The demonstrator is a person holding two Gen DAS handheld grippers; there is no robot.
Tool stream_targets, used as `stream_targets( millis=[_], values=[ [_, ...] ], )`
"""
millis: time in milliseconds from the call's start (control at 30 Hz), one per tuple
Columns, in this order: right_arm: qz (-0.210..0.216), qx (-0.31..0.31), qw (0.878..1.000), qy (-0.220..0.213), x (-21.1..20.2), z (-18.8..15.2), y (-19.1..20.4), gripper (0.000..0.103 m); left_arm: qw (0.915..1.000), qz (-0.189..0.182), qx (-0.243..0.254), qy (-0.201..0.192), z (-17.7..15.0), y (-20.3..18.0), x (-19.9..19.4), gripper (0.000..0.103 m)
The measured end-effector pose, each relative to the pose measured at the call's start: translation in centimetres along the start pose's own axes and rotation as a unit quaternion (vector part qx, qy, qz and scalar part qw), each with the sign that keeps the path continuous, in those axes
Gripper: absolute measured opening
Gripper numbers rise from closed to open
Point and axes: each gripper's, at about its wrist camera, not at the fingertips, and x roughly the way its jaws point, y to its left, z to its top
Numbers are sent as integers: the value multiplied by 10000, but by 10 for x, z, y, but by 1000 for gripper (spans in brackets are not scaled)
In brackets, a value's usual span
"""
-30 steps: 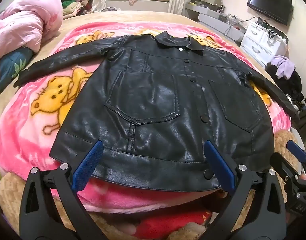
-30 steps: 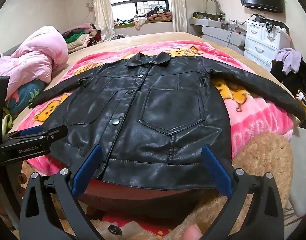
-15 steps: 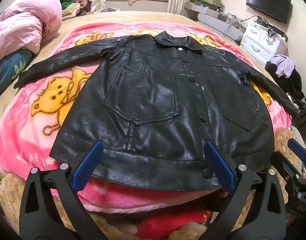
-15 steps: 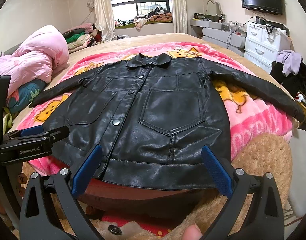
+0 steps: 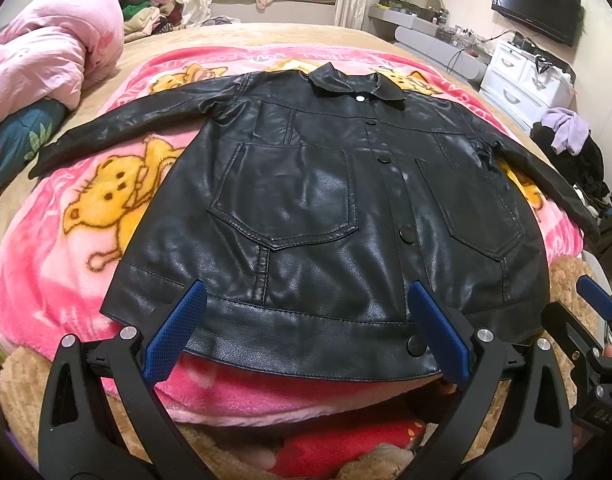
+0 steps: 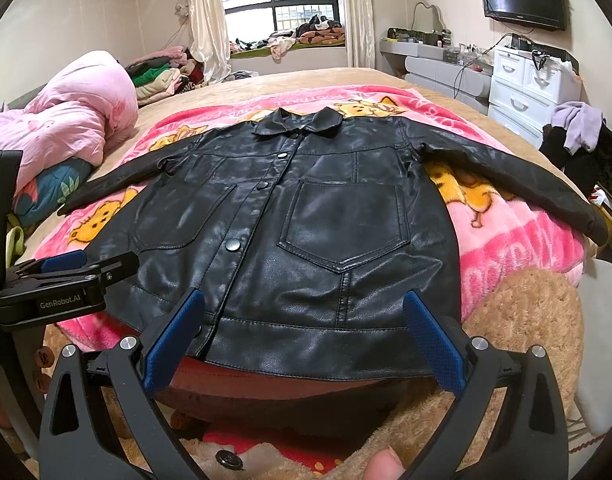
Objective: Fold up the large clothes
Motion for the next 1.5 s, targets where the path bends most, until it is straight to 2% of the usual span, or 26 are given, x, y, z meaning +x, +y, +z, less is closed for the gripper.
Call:
stream_targets(
  millis=[1100,1300,1500],
  values=[
    [-7,63,10000,-36,0,7,-3,99,10000,15,12,29,4,-2,0,95],
    [47,152,9999,-25,10,18,-8,99,10000,58,10,43,18,-4,8,95],
    [63,109,9999,-78,20,44,-9,99,9999,140,-29,-1,42,-3,16,95]
  ],
)
